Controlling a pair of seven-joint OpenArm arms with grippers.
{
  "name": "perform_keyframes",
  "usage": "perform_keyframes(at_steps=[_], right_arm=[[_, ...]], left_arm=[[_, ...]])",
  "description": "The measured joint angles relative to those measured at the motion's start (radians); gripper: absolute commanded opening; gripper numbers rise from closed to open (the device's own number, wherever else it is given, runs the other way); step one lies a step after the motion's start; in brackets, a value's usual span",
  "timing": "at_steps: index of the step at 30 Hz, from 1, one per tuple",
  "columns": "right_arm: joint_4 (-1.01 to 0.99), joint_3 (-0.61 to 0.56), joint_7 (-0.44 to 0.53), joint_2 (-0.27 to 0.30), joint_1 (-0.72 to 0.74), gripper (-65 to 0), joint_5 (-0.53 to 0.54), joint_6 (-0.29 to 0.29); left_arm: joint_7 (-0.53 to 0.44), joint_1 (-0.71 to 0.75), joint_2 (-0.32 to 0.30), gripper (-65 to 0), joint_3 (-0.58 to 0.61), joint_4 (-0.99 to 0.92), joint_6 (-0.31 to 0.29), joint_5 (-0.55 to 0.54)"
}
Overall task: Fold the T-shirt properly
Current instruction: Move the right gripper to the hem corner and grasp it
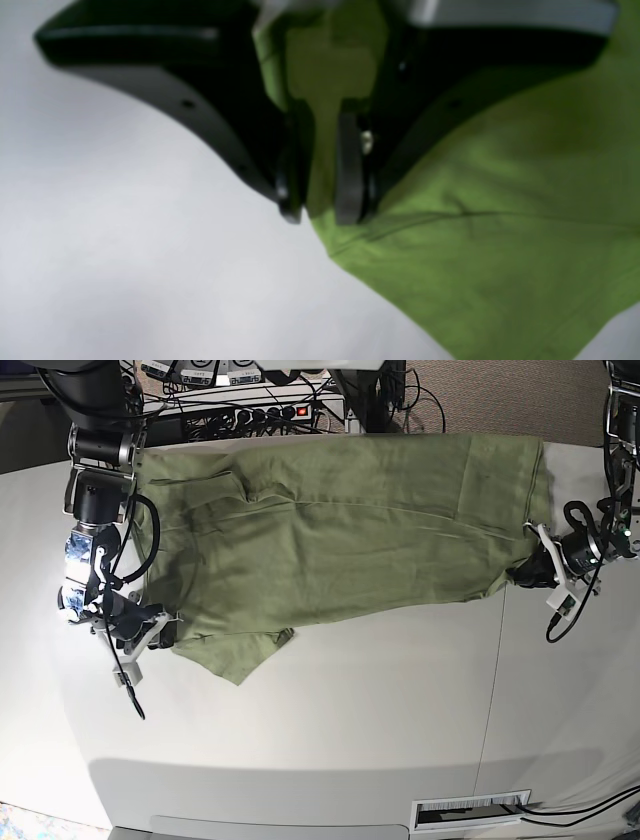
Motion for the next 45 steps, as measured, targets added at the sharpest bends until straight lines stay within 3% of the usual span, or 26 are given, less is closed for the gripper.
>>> perform_keyframes(at_steps=[3, 10, 18, 23, 30, 35, 39, 45], right_arm=[[0.000, 0.001, -0.015, 0.000, 0.000, -64.7, 0.010, 0.001], [0.009, 0.002, -0.062, 0.000, -0.001, -65.0, 0.078, -0.003], [0.193, -0.004, -0.282, -0.004, -0.031, -65.0, 0.054, 0.003], [0.327, -0.006, -0.341, 0.006, -0.031, -65.0, 0.060, 0.004], [0.408, -0.006, -0.411, 0.113, -0.039, -65.0, 0.176, 0.005], [0.412, -0.006, -0.446, 0.175, -0.072, -65.0, 0.281, 0.005], [0.440, -0.006, -0.449, 0.208, -0.084, -65.0, 0.314, 0.004], [0.459, -0.006, -0.490, 0.211, -0.107, -65.0, 0.345, 0.005]], left_arm=[[0.000, 0.000, 0.000, -65.0, 0.000, 0.000, 0.000, 0.000], [0.000, 0.000, 0.000, -65.0, 0.000, 0.000, 0.000, 0.004], [0.000, 0.001, -0.006, -65.0, 0.000, 0.055, 0.000, 0.009], [0.009, 0.003, -0.039, -65.0, 0.000, 0.131, 0.000, 0.004], [0.199, 0.003, -0.087, -65.0, 0.000, 0.221, 0.000, -0.223], [0.332, 0.011, -0.119, -65.0, 0.000, 0.283, 0.000, -0.312], [0.354, 0.057, -0.130, -65.0, 0.000, 0.351, 0.000, -0.345], [0.394, 0.136, -0.132, -65.0, 0.000, 0.412, 0.000, -0.345]])
